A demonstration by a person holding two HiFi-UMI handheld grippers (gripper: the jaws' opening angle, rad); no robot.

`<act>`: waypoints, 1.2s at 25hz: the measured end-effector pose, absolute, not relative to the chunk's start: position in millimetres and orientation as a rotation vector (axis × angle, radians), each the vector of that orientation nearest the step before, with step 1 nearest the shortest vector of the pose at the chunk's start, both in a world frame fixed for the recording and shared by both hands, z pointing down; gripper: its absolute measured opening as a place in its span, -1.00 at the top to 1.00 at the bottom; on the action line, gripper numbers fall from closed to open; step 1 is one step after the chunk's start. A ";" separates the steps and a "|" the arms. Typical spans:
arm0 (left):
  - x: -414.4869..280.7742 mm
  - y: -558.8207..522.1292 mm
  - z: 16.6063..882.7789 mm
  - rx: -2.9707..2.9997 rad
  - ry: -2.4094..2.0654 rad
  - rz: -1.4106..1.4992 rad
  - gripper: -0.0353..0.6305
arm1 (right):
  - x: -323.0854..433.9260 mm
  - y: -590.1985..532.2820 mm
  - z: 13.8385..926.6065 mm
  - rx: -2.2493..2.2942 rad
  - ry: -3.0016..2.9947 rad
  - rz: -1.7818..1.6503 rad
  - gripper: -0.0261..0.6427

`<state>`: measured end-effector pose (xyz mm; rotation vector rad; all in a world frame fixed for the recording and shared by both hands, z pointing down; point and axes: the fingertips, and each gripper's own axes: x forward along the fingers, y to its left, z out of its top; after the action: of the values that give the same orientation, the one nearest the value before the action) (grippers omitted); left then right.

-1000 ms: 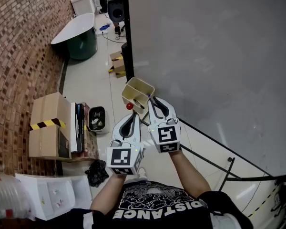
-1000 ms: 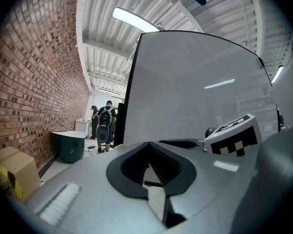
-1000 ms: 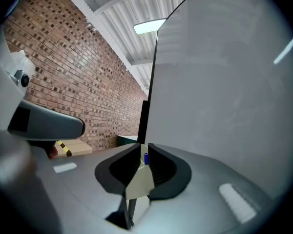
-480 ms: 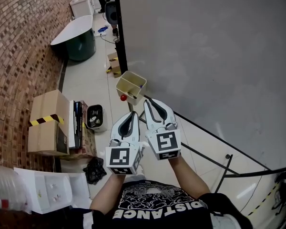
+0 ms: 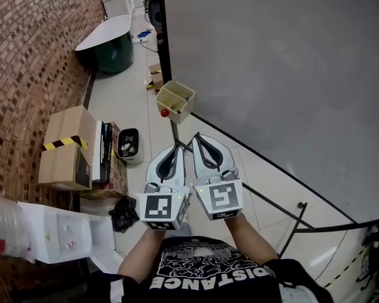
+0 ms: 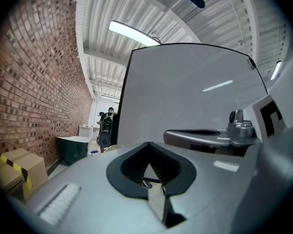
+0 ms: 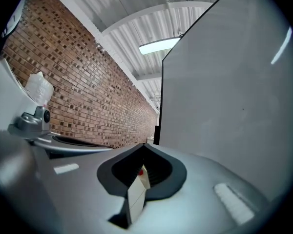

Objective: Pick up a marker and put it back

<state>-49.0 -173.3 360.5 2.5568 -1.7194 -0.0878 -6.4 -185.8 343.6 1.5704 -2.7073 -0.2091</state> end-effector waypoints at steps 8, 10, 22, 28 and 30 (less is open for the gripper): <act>-39.5 -134.1 357.6 2.545 -1.739 -0.087 0.88 | 2.8 -142.1 343.7 1.551 -2.737 -0.200 0.92; -37.1 -126.0 356.3 2.551 -1.740 -0.094 0.88 | 3.7 -132.5 342.8 1.546 -2.743 -0.198 0.92; -27.2 -96.8 353.0 2.568 -1.743 -0.107 0.88 | 12.9 -101.9 342.3 1.546 -2.746 -0.196 0.92; -26.8 -91.2 353.1 2.519 -1.774 -0.091 0.88 | 18.1 -95.3 344.1 1.548 -2.749 -0.187 0.92; -26.0 -89.0 353.0 2.527 -1.776 -0.095 0.88 | 18.5 -92.7 345.1 1.547 -2.751 -0.187 0.92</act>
<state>-26.0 -89.0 353.0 2.5268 -1.7761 -0.0953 18.5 -92.7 345.1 1.5465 -2.7508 -0.1872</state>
